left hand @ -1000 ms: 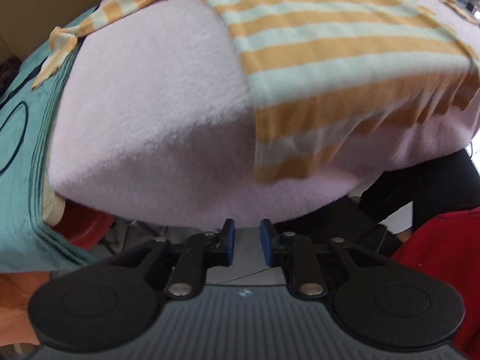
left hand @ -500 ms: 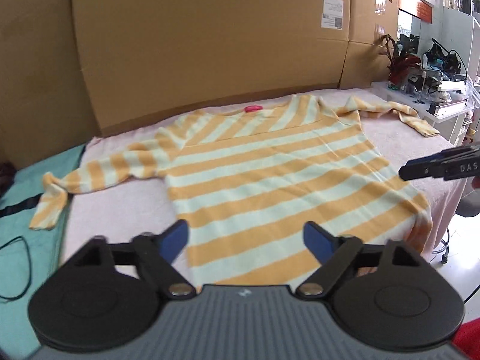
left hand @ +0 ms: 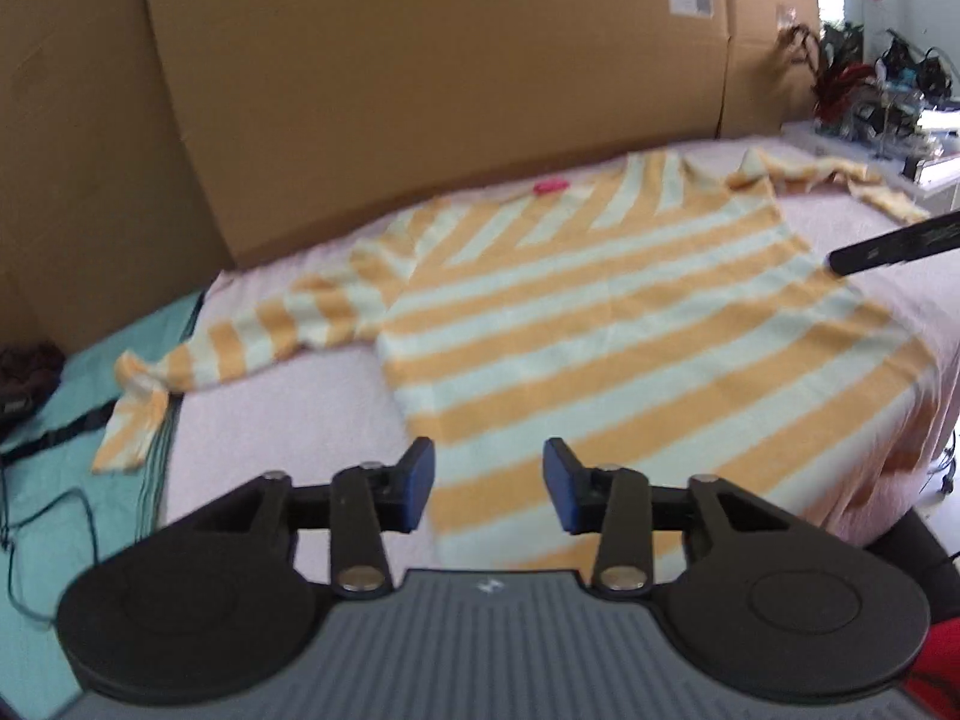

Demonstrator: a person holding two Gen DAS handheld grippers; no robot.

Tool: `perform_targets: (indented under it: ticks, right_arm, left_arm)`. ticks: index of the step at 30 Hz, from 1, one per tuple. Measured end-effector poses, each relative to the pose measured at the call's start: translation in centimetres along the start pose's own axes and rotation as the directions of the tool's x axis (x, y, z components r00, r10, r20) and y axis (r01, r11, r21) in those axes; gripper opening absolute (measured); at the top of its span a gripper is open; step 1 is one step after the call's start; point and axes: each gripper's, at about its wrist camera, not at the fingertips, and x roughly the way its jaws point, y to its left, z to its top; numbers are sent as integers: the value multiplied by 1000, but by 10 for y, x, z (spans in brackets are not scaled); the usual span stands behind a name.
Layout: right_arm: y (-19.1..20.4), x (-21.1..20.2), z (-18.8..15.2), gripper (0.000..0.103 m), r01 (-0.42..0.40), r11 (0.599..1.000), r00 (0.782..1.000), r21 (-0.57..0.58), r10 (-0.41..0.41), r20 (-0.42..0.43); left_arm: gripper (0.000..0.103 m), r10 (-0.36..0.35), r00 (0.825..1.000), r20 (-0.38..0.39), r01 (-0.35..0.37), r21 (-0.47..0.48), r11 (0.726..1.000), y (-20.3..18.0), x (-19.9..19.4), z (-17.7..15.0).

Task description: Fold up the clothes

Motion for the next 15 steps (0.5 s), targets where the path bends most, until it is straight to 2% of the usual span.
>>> perform_targets:
  ticks: [1,3,4,5,6,8,9,10,11,12,13,14,15]
  right_arm:
    - [-4,14,7,30,19,1000,1000,5,-19,-5]
    - [-19,32,19,28,94,996,996,-3,-94,-3]
    - [-27,41,24,21,131,991,991,-7,-131,-3]
    - [-32,48,30,16,151,988,988,-4,-151,-2]
    - [-33,50,35,9,138,990,990,14,-138,-1]
    - [-34,56,44,25,112,992,994,49,-112,0]
    - [-35,59,49,25,99,993,995,67,-99,2]
    - [-35,62,53,25,86,993,996,85,-86,3]
    - [-36,64,58,25,73,992,997,102,-74,5]
    - [-37,67,63,28,59,991,998,120,-61,7]
    - [-37,70,68,30,46,989,999,137,-48,9]
    - [-37,77,72,35,35,988,999,149,-37,7]
    - [-33,92,76,35,30,989,1000,147,-30,-5]
  left_arm:
    - [56,-18,1000,-10,18,-5,1000,-3,15,7]
    - [53,-31,999,-43,31,-1,1000,-8,45,16]
    - [47,6,997,-82,-4,14,1000,-8,57,10]
    - [49,42,992,-120,-39,31,999,-7,69,5]
    - [55,33,996,-88,-32,13,999,0,62,-3]
    - [65,37,992,-124,-37,-3,999,16,54,-8]
    - [65,55,988,-143,-56,-5,998,21,52,-5]
    - [59,79,988,-131,-79,0,997,24,49,2]
    - [59,75,993,-93,-75,2,997,24,52,14]
    - [62,72,996,-55,-72,4,997,23,55,26]
    - [70,68,998,-17,-68,7,998,23,58,38]
    - [74,87,996,-15,-87,10,996,20,75,48]
    - [76,106,994,-12,-106,13,994,18,91,57]
